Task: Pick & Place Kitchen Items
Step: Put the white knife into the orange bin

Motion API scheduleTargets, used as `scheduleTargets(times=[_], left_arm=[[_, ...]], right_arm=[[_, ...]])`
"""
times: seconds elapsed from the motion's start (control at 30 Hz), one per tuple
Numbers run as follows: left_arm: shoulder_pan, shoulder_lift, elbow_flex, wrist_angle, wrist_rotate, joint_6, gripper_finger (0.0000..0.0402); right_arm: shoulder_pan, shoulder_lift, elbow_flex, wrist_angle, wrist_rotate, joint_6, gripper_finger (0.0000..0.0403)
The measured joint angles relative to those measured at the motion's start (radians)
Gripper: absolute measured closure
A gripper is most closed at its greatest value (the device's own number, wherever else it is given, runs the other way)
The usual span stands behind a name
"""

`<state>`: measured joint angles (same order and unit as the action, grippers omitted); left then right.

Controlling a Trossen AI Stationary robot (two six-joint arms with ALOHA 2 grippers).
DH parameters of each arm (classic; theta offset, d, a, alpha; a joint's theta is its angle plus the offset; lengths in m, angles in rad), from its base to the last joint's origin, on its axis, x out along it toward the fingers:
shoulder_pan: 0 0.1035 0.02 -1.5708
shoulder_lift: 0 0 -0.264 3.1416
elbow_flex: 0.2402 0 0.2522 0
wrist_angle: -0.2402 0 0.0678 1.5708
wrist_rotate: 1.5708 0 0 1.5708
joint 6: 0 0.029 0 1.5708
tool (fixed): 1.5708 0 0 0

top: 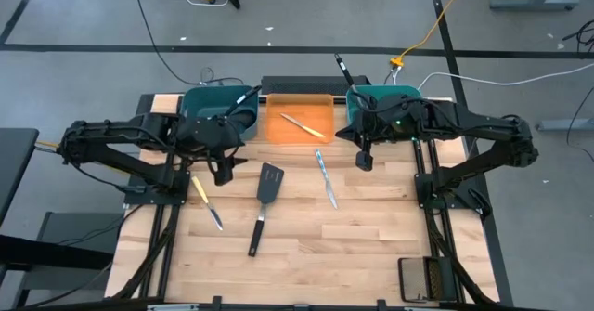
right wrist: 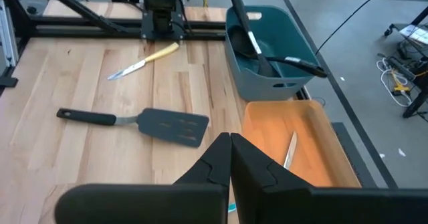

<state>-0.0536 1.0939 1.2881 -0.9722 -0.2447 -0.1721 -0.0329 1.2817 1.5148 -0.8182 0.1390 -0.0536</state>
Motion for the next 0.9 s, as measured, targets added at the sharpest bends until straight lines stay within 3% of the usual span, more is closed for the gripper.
scheduleTargets(times=[0.43, 0.9], left_arm=[[-0.045, 0.0, 0.0, -0.001, 0.057, -0.01, 0.0283], [-0.047, 0.0, 0.0, -0.001, 0.058, -0.008, 0.035]], right_arm=[[0.029, 0.006, -0.121, 0.067, 0.0, 0.001, 0.0394], [0.051, 0.006, -0.201, 0.094, -0.027, 0.039, 0.0394]])
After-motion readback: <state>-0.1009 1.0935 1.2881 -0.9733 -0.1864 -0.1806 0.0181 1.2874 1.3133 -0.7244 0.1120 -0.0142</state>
